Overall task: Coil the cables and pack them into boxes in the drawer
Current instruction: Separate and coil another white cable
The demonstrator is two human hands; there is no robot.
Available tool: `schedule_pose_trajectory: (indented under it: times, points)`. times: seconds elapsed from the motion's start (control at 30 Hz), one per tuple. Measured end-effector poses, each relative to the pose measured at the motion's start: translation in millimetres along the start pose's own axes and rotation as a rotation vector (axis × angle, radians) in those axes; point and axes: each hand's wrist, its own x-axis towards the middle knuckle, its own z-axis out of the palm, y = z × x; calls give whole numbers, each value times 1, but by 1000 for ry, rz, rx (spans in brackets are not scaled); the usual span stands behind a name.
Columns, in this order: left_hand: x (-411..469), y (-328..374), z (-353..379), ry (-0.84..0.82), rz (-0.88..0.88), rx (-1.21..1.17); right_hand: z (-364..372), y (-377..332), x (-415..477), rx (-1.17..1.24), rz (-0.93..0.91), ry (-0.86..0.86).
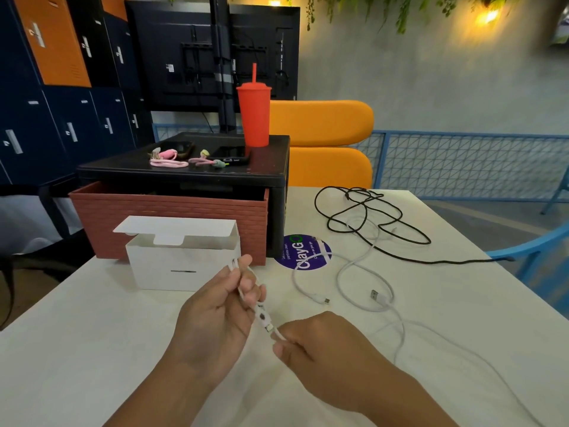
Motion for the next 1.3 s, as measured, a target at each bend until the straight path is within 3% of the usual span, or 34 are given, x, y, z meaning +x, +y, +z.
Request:
schedule_pose_trajectory:
  times: [0.1, 0.2, 0.27, 0.37, 0.6, 0.8, 0.9, 1.03, 1.3]
  points:
    - [2, -2, -1, 49, 78, 234, -1, -2, -2, -73, -120, 59]
    - [3, -9, -5, 74, 181, 662, -2, -3, -3, -181, -240, 169]
    - [0, -16, -4, -38, 183, 788, -3, -1, -3, -202, -296, 290]
    - [-6, -22, -1, -210, 25, 673, -6, 0, -2, -53, -319, 427]
    - [-19, -13, 10, -247, -198, 443, -15, 6, 0, 467, 96, 584]
    - [-18, -6, 13, -147, -256, 142, -12, 13, 1, 474, 31, 420]
    - [-13, -3, 6, -164, -286, 53, -9, 5, 2, 376, 91, 325]
    - [-9, -7, -1, -290, -347, 27, -3, 0, 5, 242, 122, 301]
    - [-9, -8, 9, -206, -355, 66, -5, 3, 7, 111, 111, 233]
